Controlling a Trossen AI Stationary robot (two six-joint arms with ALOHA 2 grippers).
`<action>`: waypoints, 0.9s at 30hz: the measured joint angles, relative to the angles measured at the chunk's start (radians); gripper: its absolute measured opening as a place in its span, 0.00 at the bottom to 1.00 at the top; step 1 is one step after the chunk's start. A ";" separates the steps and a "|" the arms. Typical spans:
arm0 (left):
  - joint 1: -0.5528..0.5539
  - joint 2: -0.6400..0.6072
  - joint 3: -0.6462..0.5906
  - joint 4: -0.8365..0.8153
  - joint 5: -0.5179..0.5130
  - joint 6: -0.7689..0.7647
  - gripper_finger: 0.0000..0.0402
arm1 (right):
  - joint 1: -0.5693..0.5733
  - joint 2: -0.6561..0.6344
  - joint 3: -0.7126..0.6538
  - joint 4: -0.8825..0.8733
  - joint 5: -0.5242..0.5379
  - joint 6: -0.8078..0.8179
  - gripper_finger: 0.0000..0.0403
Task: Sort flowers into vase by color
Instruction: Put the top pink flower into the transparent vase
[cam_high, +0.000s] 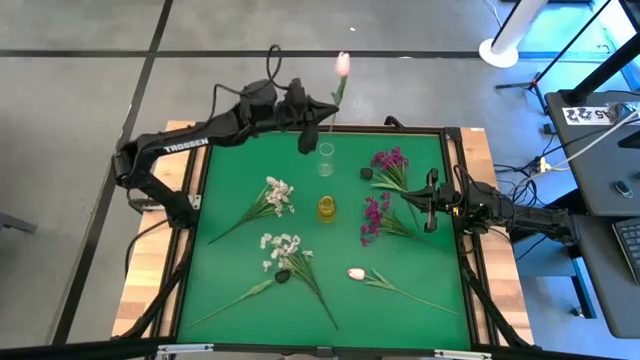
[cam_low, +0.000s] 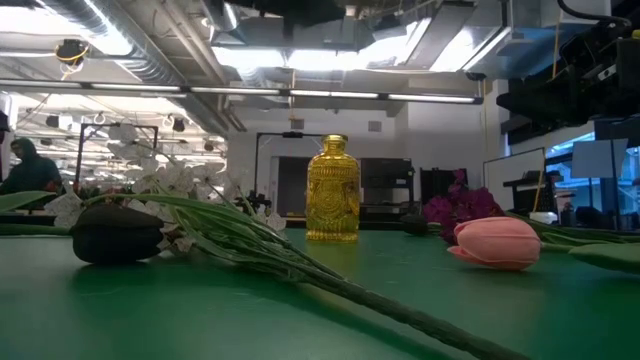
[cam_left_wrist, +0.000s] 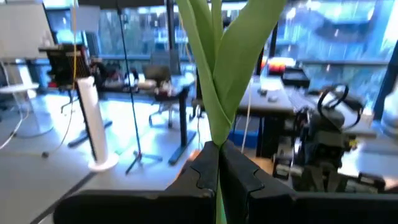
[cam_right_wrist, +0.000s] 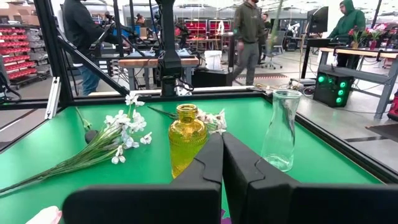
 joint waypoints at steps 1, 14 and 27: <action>0.000 -0.001 -0.038 0.056 0.001 -0.006 0.00 | 0.000 0.000 0.000 0.000 0.000 0.000 0.00; 0.021 -0.003 -0.257 0.373 0.020 -0.011 0.00 | 0.000 0.000 0.000 0.000 0.000 0.000 0.00; 0.089 0.005 -0.273 0.353 -0.002 0.015 0.00 | 0.000 0.000 0.000 0.000 0.000 0.000 0.00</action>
